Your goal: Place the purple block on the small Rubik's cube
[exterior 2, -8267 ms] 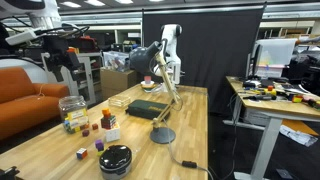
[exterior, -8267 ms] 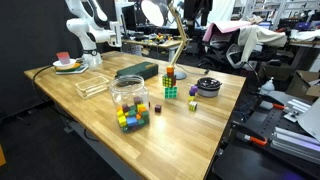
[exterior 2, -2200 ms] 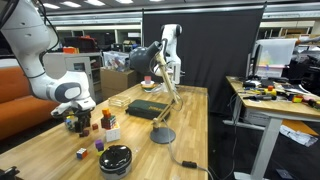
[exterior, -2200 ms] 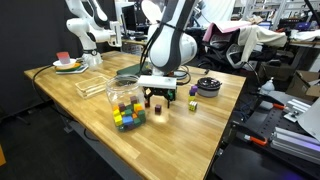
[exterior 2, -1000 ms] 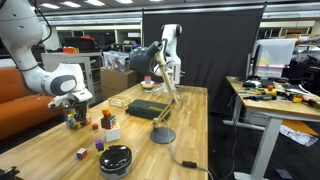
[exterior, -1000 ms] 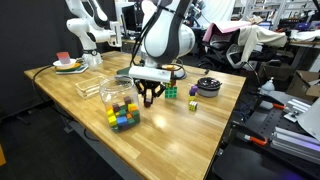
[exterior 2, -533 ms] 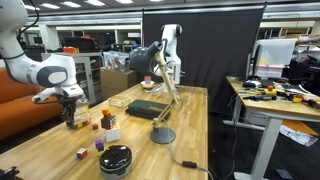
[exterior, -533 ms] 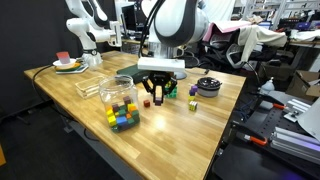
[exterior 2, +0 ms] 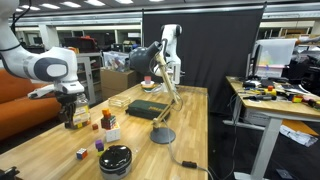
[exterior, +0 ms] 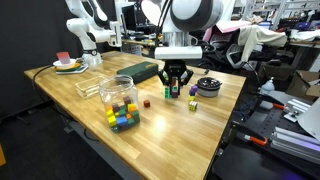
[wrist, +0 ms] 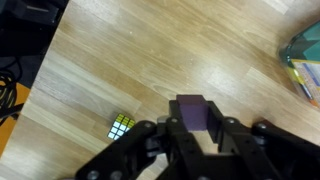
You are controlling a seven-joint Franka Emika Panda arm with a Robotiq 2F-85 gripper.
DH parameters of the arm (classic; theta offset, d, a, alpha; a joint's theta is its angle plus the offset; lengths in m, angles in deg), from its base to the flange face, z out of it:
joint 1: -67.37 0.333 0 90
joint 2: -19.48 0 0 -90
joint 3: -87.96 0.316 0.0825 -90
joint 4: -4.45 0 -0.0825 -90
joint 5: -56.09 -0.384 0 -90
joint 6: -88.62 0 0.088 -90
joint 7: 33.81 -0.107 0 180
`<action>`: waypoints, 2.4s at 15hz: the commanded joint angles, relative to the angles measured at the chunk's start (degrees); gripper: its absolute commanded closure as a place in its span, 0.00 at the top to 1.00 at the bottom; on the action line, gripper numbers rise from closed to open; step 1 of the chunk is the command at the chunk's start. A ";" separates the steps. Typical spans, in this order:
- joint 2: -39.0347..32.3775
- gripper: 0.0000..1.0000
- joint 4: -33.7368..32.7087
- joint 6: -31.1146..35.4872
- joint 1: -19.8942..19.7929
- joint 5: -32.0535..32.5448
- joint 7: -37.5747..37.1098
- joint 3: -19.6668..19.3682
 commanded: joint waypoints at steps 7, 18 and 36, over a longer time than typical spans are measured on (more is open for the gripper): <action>2.48 0.07 10.15 11.67 -5.73 -6.64 -5.55 0.85; 0.67 0.29 9.90 13.43 -5.34 -6.12 -6.35 0.14; -5.36 0.07 7.27 13.34 -0.44 7.17 -17.26 -10.31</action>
